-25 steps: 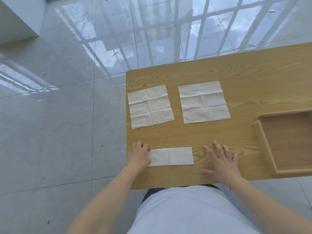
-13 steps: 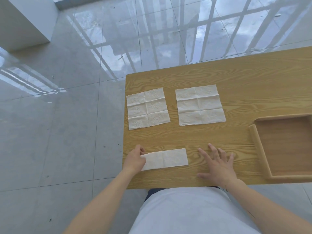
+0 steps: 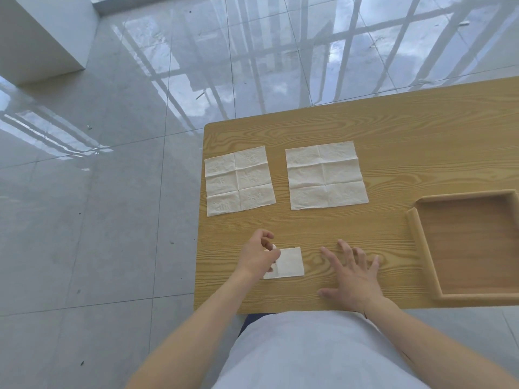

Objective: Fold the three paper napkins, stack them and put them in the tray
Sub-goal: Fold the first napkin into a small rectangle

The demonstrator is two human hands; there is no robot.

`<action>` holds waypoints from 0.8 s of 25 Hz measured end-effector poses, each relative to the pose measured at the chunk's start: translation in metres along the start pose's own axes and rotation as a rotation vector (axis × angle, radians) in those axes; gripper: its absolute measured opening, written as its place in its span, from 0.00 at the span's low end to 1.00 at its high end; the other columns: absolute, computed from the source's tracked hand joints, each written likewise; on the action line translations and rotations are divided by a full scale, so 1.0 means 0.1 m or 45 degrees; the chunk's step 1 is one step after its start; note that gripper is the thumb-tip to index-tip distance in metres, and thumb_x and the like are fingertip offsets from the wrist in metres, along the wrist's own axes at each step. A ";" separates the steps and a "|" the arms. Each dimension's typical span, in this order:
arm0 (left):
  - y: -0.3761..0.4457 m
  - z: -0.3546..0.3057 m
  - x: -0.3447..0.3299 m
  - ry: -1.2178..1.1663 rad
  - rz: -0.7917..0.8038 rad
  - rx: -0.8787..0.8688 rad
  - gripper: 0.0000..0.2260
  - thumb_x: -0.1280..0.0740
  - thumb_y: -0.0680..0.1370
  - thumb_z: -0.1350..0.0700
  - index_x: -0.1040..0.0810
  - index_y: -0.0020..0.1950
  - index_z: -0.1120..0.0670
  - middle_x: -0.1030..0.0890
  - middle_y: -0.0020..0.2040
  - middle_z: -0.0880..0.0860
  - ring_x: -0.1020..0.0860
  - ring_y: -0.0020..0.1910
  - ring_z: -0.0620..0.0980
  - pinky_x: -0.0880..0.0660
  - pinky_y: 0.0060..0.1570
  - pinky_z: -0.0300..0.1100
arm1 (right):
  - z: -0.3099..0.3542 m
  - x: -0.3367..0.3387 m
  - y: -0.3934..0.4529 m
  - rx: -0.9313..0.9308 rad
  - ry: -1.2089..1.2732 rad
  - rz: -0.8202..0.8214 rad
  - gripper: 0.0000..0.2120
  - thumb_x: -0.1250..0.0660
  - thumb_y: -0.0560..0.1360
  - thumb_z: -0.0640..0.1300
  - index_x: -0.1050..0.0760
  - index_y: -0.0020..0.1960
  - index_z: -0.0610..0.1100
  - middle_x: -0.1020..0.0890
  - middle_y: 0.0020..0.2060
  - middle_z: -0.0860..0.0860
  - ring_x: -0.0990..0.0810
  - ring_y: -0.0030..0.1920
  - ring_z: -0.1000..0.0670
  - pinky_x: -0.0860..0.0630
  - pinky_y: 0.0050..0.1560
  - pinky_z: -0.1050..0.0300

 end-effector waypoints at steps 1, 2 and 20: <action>0.03 -0.02 -0.11 0.016 0.024 0.005 0.13 0.30 0.74 0.60 0.26 0.54 0.47 0.23 0.46 0.51 0.21 0.40 0.49 0.21 0.33 0.40 | 0.00 0.01 0.00 0.004 0.006 0.010 0.50 0.37 0.60 0.76 0.62 0.72 0.69 0.59 0.77 0.52 0.57 0.74 0.39 0.55 0.68 0.23; 0.06 -0.02 -0.20 0.036 0.042 0.014 0.13 0.30 0.74 0.59 0.26 0.55 0.47 0.23 0.46 0.50 0.21 0.40 0.49 0.21 0.35 0.43 | 0.00 0.01 -0.01 0.009 0.014 0.021 0.50 0.37 0.60 0.75 0.63 0.72 0.69 0.60 0.77 0.52 0.57 0.74 0.39 0.55 0.68 0.23; -0.44 0.85 -0.10 1.563 0.257 -0.463 0.31 0.53 0.79 0.36 0.55 0.79 0.45 0.56 0.81 0.47 0.62 0.79 0.52 0.58 0.77 0.56 | 0.58 0.06 -0.16 0.741 -0.371 -0.044 0.35 0.42 0.77 0.62 0.52 0.78 0.55 0.52 0.80 0.52 0.54 0.78 0.37 0.61 0.70 0.26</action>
Point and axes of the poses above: each hand's wrist, its own y-axis towards the middle knuckle, its own x-axis out of the back of the hand, z = x × y, the point moved 5 cm from there along y, towards the middle knuckle
